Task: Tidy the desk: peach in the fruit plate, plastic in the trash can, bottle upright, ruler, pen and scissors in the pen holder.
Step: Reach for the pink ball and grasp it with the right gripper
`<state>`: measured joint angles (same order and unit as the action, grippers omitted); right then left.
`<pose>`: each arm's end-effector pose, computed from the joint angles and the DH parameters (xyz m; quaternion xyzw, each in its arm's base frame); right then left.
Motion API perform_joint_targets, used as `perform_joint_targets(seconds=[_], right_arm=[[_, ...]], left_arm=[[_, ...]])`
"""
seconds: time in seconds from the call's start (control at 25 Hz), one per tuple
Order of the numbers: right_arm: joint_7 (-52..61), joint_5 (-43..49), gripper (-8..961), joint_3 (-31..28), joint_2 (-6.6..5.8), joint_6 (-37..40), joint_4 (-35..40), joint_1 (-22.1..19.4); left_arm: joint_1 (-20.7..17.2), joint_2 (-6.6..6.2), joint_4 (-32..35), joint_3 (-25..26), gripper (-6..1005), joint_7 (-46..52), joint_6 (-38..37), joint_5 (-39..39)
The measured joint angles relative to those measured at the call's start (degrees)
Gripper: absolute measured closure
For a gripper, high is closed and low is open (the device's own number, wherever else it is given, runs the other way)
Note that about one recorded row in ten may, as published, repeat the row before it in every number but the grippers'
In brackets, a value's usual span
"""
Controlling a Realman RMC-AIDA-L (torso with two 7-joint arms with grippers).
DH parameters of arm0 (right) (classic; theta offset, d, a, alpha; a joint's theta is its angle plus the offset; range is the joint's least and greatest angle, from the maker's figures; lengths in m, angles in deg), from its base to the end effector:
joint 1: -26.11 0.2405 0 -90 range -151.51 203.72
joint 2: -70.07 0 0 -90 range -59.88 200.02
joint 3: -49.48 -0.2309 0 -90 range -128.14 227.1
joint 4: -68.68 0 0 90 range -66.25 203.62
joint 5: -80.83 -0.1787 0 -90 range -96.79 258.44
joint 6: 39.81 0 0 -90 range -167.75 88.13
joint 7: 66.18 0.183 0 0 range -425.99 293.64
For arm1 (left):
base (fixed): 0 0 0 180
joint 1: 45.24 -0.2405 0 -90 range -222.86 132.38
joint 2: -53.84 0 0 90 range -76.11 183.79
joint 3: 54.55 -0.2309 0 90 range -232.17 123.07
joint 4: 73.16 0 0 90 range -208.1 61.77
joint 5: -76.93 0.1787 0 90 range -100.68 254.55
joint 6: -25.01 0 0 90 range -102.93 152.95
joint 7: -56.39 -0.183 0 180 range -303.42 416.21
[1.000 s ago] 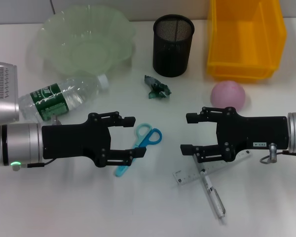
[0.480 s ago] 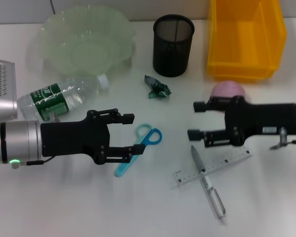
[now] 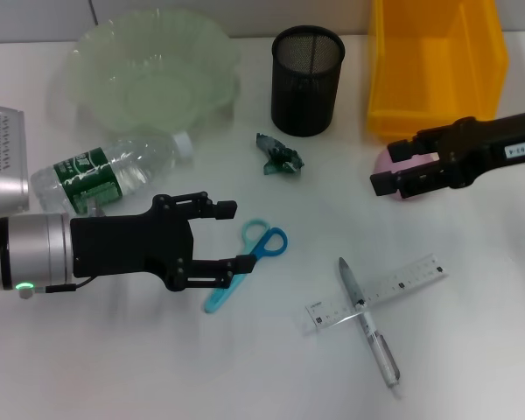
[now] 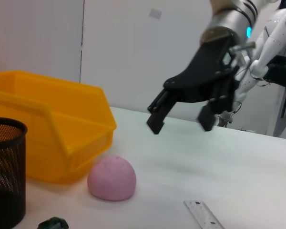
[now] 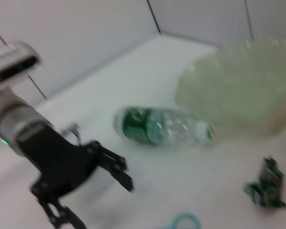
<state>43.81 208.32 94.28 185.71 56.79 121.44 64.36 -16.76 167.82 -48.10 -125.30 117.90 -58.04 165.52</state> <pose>0.1841 0.3280 0.0070 -0.9488 0.2924 0.1010 0.0639 -0.2106 0.2781 -0.0563 -0.9608 -0.1181 -0.2367 0.0827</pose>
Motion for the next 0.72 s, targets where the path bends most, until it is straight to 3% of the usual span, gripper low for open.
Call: perform_joint_targets(seconds=[0.28,0.4,0.72], right_arm=[[6.8,13.3,134,0.0,-0.31,-0.6,1.1,7.3],[8.7,18.8,134,0.9,0.16,-2.4,1.3,10.0],[11.3,23.7,135,8.1,1.06,-8.4,1.9,10.6]], left_arm=[[0.1,0.14,0.1,0.0,214,-0.5,0.0,0.0],[0.1,0.16,0.1,0.0,215,-0.5,0.2,0.0],[0.1,0.18,0.1,0.3,217,-0.4,0.4,0.0]])
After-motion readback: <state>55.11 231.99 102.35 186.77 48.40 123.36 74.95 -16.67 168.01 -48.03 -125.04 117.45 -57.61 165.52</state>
